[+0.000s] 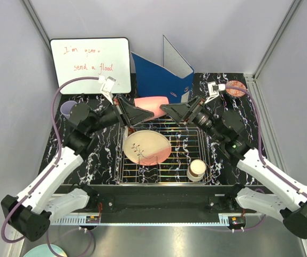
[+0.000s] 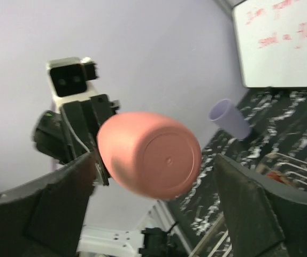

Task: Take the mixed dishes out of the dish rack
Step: Pick up the cup from the dish rack, then place the cup at the center of the board.

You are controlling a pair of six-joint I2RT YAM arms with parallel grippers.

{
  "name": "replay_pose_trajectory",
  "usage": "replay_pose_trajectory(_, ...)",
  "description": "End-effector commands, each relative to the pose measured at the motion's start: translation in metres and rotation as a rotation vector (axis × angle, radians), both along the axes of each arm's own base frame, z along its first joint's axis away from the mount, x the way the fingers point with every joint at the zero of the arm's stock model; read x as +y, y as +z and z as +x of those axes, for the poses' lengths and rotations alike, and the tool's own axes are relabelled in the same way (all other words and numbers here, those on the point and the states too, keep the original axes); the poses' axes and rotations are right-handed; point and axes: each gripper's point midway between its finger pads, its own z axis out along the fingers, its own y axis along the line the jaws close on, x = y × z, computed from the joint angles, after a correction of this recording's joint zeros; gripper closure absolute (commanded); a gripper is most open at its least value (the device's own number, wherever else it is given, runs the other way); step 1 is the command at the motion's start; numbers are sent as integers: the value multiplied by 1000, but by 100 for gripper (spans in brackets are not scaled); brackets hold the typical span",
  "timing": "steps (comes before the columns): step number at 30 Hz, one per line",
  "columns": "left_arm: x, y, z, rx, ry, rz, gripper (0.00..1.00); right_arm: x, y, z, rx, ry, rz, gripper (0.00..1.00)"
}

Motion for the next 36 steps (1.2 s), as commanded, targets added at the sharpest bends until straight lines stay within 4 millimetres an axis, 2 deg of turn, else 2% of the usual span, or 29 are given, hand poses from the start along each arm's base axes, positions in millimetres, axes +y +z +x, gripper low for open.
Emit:
replay_pose_trajectory(1, 19, 9, 37, -48, 264, 152, 100, -26, 9, 11, -39, -162, -101, 0)
replay_pose_trajectory(3, 32, 8, 51, -17, 365, 262, 100, -41, 11, 21, -13, -258, -127, 0)
replay_pose_trajectory(4, 43, -17, 72, 84, 464, 369, 100, -47, -3, 25, 24, -298, -188, 0)
replay_pose_trajectory(5, 54, 2, 79, 70, 530, 380, 100, -56, -7, 32, 47, -356, -208, 0)
replay_pose_trajectory(6, 69, -2, 95, 92, 613, 433, 100, -61, -9, 33, 60, -383, -235, 0)
replay_pose_trajectory(7, 85, -16, 119, 147, 727, 503, 100, -66, -20, 34, 92, -403, -274, 0)
replay_pose_trajectory(8, 101, -15, 123, 185, 782, 557, 100, -73, -24, 36, 108, -440, -289, 0)
replay_pose_trajectory(9, 123, -20, 137, 213, 862, 598, 100, -77, -29, 38, 117, -460, -308, 0)
replay_pose_trajectory(10, 142, -35, 157, 260, 953, 661, 100, -82, -37, 36, 136, -472, -344, 0)
replay_pose_trajectory(12, 185, -43, 170, 340, 1085, 735, 100, -94, -45, 37, 154, -524, -398, 0)
replay_pose_trajectory(13, 201, -57, 181, 389, 1138, 787, 100, -100, -56, 35, 180, -539, -443, 0)
replay_pose_trajectory(15, 233, -65, 195, 433, 1242, 820, 100, -110, -64, 35, 196, -579, -479, 0)
replay_pose_trajectory(16, 245, -83, 205, 486, 1274, 876, 100, -113, -69, 33, 208, -581, -493, 0)
replay_pose_trajectory(18, 264, -92, 218, 540, 1323, 886, 100, -113, -81, 31, 220, -571, -509, 0)
replay_pose_trajectory(19, 272, -107, 226, 586, 1333, 920, 100, -113, -83, 29, 222, -563, -509, 1)
replay_pose_trajectory(22, 295, -108, 239, 614, 1413, 924, 100, -110, -95, 25, 222, -531, -538, 0)
replay_pose_trajectory(24, 309, -99, 244, 601, 1457, 926, 100, -112, -103, 24, 218, -530, -564, 0)
replay_pose_trajectory(25, 314, -103, 247, 614, 1464, 947, 100, -113, -104, 23, 216, -531, -565, 0)
replay_pose_trajectory(26, 318, -94, 250, 605, 1475, 936, 100, -115, -104, 22, 211, -535, -569, 0)
replay_pose_trajectory(27, 320, -95, 252, 611, 1478, 944, 100, -116, -108, 22, 210, -535, -582, 0)
replay_pose_trajectory(29, 342, -103, 252, 656, 1515, 945, 100, -118, -110, 21, 206, -542, -586, 0)
replay_pose_trajectory(36, 356, -133, 256, 742, 1490, 957, 100, -119, -123, 19, 216, -538, -611, 0)
